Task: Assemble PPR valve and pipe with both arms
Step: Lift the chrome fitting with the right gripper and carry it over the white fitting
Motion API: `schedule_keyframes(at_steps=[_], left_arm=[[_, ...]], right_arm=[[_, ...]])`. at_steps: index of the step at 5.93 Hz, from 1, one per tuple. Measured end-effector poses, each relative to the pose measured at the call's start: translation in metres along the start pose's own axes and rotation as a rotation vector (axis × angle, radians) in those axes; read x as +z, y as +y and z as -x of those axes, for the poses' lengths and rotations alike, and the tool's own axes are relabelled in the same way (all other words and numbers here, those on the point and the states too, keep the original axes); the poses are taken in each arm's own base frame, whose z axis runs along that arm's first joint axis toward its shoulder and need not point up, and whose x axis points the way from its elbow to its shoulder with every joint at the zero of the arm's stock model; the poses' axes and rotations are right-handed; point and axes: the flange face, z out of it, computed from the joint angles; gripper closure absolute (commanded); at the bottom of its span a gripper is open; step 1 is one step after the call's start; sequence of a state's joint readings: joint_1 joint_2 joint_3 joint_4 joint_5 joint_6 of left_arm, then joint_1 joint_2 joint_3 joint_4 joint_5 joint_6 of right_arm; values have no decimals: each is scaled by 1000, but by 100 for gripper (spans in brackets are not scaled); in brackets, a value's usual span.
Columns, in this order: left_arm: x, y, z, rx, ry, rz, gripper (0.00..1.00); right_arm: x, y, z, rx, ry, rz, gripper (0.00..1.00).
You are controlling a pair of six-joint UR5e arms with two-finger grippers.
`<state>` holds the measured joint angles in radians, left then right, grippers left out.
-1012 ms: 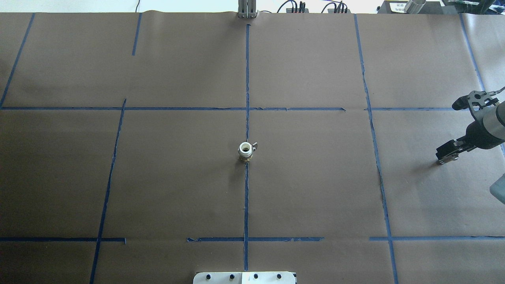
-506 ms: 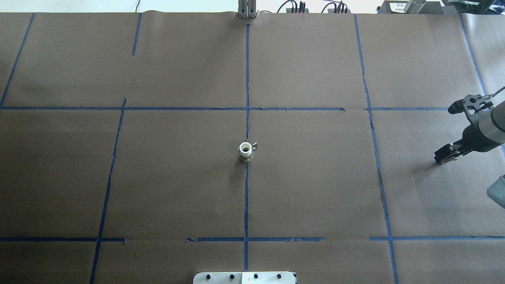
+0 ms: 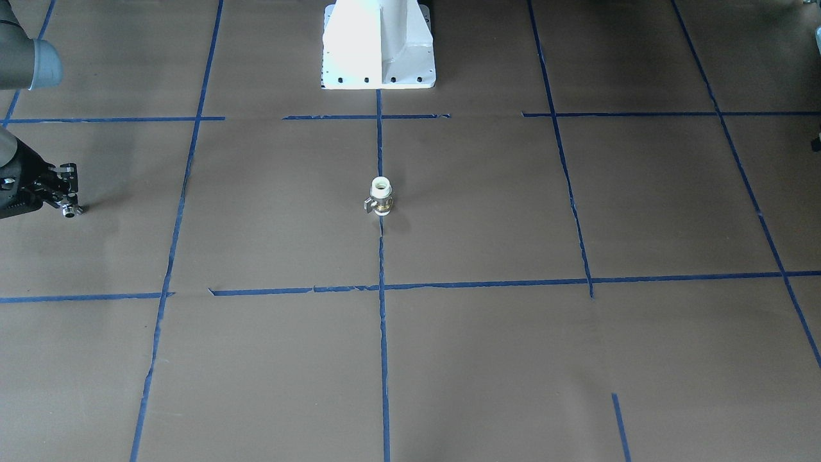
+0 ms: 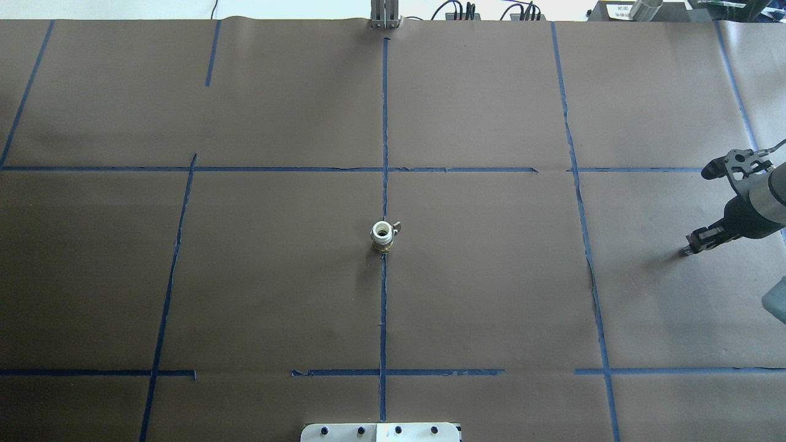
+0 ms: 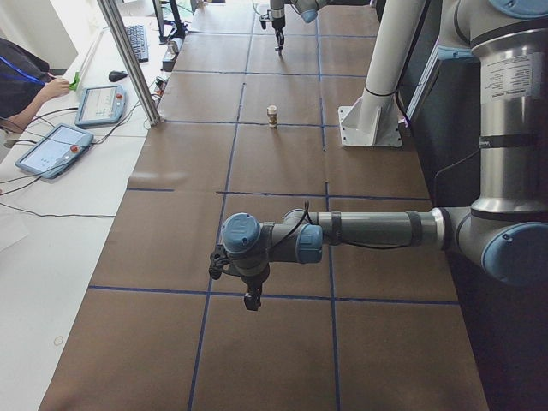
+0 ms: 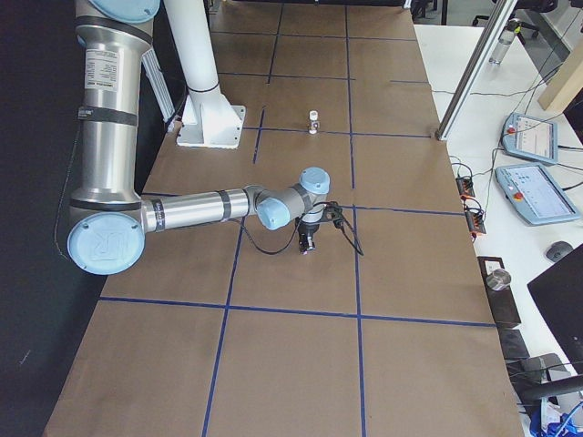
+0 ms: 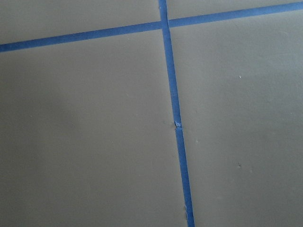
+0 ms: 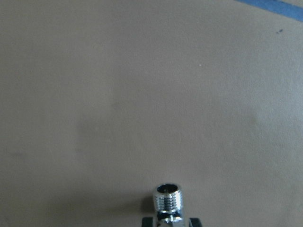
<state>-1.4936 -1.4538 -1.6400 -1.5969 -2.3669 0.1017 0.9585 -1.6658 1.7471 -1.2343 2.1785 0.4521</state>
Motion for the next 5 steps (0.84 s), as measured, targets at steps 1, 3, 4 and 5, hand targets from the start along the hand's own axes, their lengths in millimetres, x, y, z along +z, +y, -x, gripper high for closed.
schedule_keyframes(at_steps=[1,3,4,5], left_arm=[[0,0,0,1,0,-1,0],[-7,-7,-6,7,-8,-9,0],[-6,-9,-7,6,-11,4,0],[-4,-6,-7,27,-9,36,0]], right_arm=[[-9,-3,7,-5,-9,-14,100],[-43,-39,51,26,-59,-92,100],[-61,-65,80,72,-88,-126,100],[-79,-89,111,116,-109,-142,100]])
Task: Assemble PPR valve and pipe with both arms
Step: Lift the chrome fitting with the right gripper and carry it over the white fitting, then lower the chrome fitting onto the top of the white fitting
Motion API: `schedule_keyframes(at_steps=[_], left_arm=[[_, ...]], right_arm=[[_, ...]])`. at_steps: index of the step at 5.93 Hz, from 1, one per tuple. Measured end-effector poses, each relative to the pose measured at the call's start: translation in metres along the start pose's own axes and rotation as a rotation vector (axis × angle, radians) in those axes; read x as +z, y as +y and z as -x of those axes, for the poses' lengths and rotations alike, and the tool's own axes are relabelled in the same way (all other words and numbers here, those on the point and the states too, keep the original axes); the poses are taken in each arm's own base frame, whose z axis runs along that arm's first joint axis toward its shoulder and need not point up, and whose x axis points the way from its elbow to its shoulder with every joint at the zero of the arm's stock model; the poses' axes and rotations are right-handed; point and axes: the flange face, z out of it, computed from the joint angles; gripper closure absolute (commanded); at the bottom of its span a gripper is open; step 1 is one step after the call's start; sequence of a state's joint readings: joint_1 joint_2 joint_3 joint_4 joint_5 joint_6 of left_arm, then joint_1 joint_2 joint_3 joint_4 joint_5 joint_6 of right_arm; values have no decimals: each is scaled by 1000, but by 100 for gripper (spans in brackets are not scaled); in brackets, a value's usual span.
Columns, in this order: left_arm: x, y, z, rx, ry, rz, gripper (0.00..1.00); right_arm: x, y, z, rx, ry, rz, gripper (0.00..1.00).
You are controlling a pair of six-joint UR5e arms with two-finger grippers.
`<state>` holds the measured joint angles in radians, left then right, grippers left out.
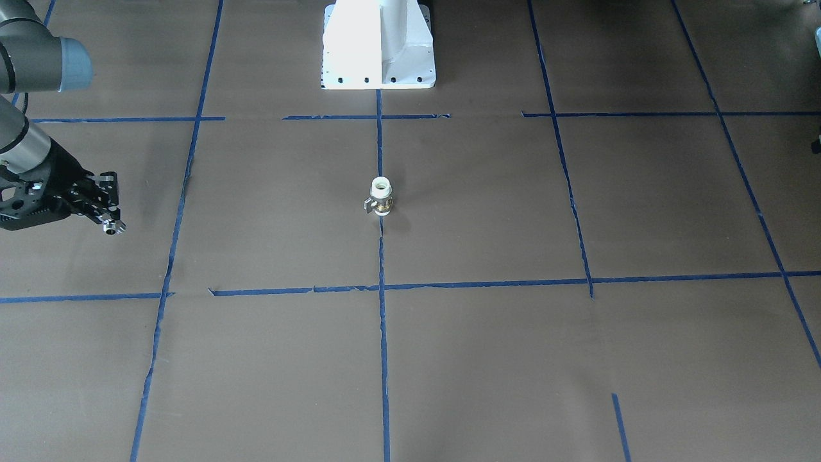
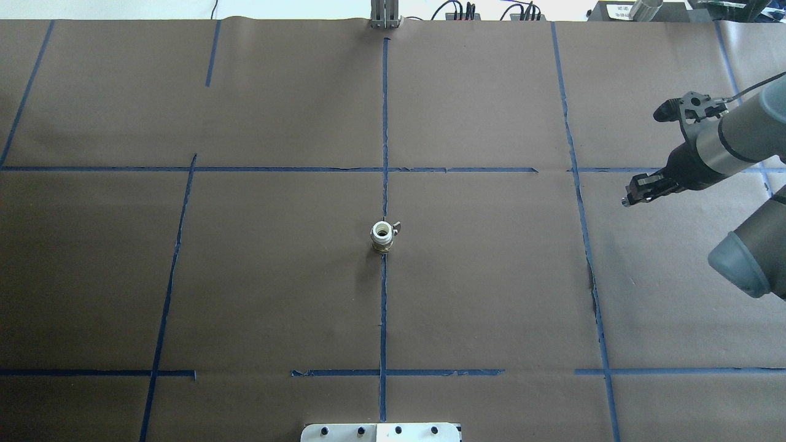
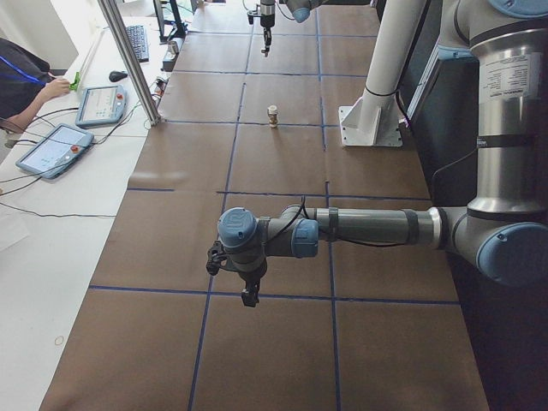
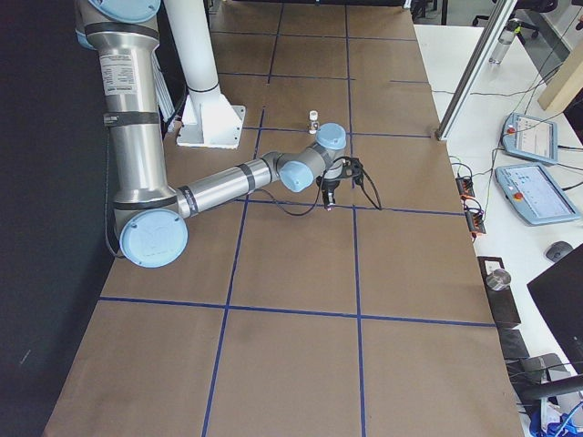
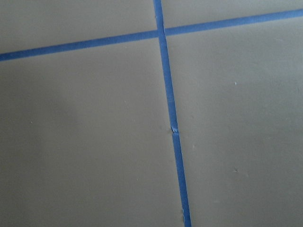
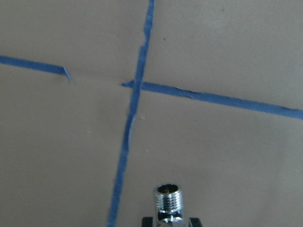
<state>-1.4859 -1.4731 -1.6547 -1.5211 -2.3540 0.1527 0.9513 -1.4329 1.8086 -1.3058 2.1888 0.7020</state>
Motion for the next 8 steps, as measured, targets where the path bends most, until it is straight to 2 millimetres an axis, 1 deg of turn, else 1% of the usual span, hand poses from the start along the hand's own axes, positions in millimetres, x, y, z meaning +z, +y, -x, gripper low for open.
schedule_keyframes(at_steps=[1,2,3,4,5,6,7,8], left_arm=[[-9,5,6,35,5,18,0],[-29,7,12,50,5,-6,0],[-47,5,13,58,-1,-36,0],[-55,3,12,63,-10,-49,0],[-58,2,12,66,-19,-54,0],[-59,1,12,68,-22,-55,0],[-58,2,12,67,-23,-55,0],[-58,2,13,66,-22,-54,0]], right_arm=[[-12,-20,43,54,-20,-13,100],[-16,-28,94,116,-41,-26,100],[-16,-25,159,170,-47,-40,100],[-25,-22,227,189,-30,-46,100],[-40,-19,293,176,-5,-45,100],[-44,-3,346,133,13,-55,100],[-35,22,396,69,22,-74,100],[-25,39,438,16,31,-91,100]])
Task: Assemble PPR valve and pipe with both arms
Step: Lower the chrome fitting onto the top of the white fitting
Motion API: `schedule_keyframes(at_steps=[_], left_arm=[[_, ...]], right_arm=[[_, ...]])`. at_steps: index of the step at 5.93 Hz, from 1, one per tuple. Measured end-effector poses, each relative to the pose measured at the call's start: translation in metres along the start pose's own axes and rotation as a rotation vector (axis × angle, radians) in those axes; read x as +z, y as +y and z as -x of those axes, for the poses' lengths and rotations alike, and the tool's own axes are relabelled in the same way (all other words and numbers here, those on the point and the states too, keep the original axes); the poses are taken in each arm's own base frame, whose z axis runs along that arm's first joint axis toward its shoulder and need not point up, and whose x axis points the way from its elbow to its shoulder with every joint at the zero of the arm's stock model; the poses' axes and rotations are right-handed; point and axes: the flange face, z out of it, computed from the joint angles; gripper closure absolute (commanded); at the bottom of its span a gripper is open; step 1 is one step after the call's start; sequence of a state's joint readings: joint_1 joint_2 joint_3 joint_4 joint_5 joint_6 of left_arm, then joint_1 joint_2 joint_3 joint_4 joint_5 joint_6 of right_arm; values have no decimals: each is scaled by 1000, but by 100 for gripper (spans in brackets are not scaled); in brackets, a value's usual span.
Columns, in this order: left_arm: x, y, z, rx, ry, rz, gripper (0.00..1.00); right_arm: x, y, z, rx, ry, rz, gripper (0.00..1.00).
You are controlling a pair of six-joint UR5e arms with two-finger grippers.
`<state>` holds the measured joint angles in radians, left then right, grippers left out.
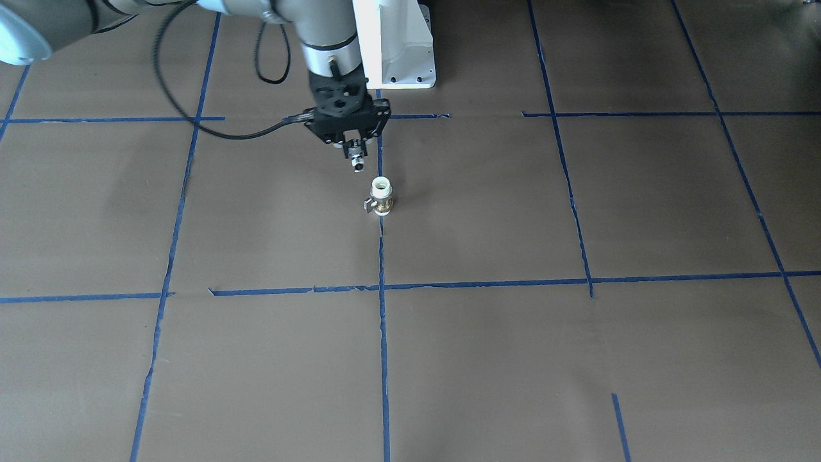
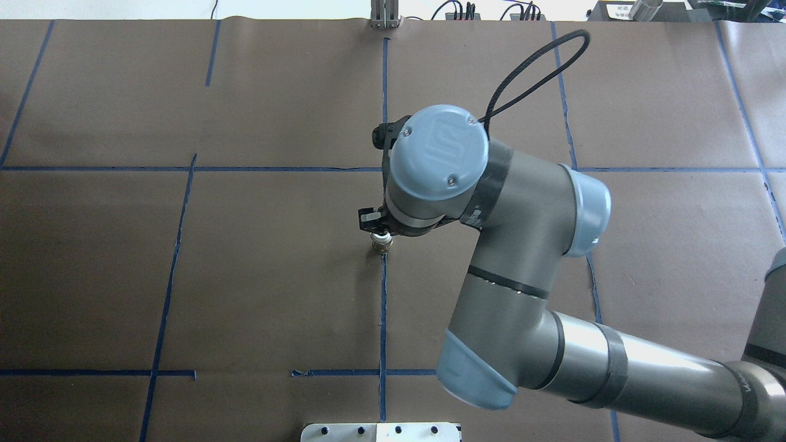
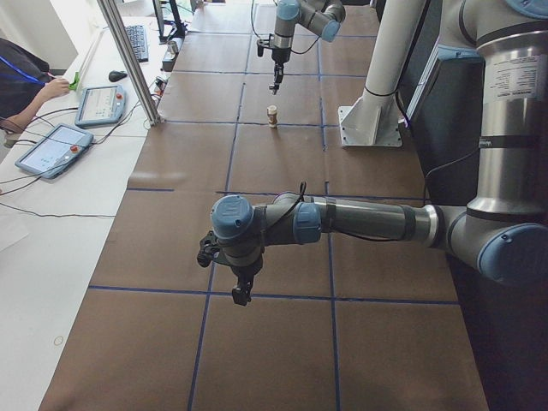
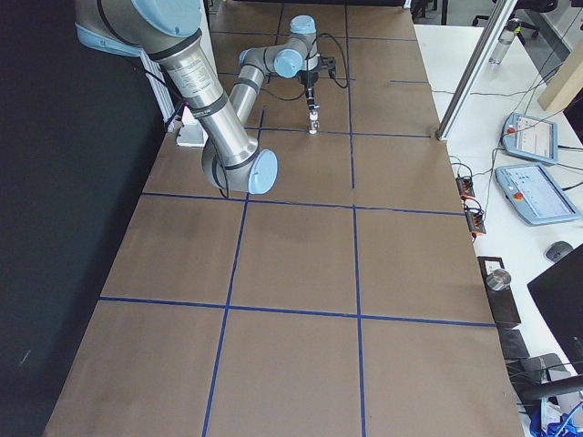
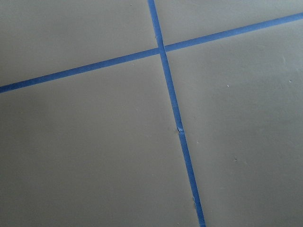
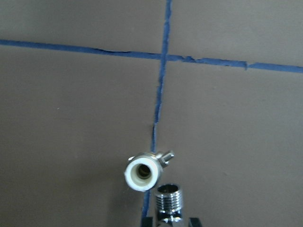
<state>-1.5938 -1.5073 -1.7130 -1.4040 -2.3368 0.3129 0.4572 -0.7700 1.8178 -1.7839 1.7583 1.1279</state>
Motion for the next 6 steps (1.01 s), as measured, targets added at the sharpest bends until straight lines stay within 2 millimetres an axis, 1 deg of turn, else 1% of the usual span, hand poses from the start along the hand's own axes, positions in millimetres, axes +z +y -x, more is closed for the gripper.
schedule_keyframes(at_steps=[1,2,3,4,5,6], left_arm=[[0,0,0,-1,1,0,0],[1,1,0,-2,1,1,0],[1,1,1,-3,1,1,0],[2,2,1,-4,2,2,0],[2,2,1,-4,2,2,0],[3,3,2,-6,4,4,0]], right_arm=[[8,3,20,-59,16,-8,100],[13,4,27,-125,29,-4,100],[11,2,28,-170,41,-2,100],[8,-6,24,-207,56,-3,100],[6,-19,16,-227,62,6,100],[8,-28,12,-233,64,23,100]])
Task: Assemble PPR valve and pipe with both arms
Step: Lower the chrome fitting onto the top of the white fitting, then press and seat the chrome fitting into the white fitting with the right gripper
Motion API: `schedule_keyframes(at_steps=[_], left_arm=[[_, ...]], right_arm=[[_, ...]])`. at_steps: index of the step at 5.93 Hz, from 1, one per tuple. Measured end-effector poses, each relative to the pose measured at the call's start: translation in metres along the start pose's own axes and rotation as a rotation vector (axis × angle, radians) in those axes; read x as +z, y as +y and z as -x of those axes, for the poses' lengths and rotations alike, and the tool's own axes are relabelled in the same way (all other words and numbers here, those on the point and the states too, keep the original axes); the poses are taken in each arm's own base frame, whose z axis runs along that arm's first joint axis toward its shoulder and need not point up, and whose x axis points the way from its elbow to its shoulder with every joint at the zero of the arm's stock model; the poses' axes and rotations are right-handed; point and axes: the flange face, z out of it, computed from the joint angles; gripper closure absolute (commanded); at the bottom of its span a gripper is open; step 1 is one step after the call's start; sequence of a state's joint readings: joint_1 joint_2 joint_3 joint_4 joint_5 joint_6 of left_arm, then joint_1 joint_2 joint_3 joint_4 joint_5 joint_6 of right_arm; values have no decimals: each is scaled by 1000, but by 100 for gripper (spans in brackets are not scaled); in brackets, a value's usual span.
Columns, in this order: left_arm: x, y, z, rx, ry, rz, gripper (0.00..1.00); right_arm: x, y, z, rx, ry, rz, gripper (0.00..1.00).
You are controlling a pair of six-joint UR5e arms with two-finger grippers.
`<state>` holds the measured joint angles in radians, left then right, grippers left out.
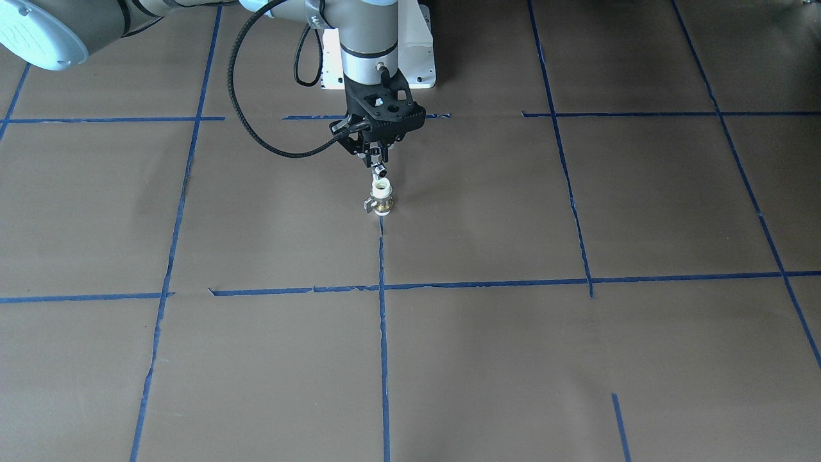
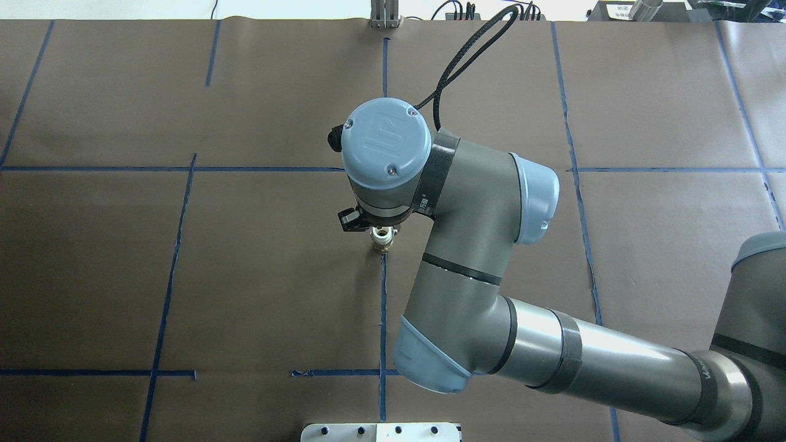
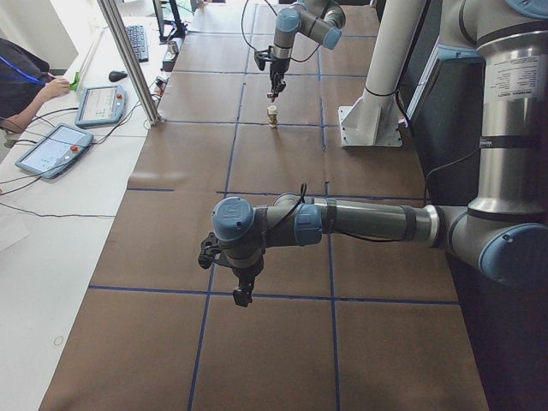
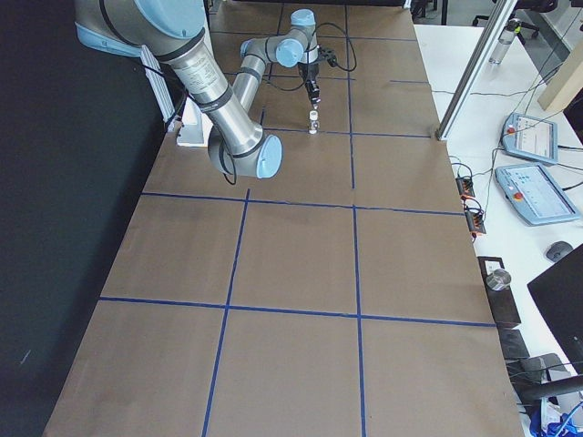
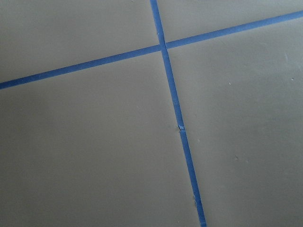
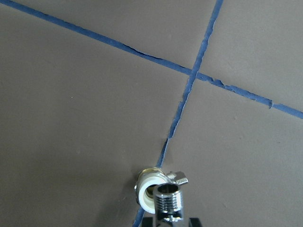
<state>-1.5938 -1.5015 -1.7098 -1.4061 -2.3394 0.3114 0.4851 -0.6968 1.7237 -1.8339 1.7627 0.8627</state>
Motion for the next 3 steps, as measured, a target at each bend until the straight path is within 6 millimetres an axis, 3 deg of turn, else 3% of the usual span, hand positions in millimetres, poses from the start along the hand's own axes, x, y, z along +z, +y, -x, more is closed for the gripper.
schedule_keyframes(at_steps=[3], left_arm=[[2,2,1,-1,6,1,0]], right_arm=[[8,-17,13,4,6,28,100]])
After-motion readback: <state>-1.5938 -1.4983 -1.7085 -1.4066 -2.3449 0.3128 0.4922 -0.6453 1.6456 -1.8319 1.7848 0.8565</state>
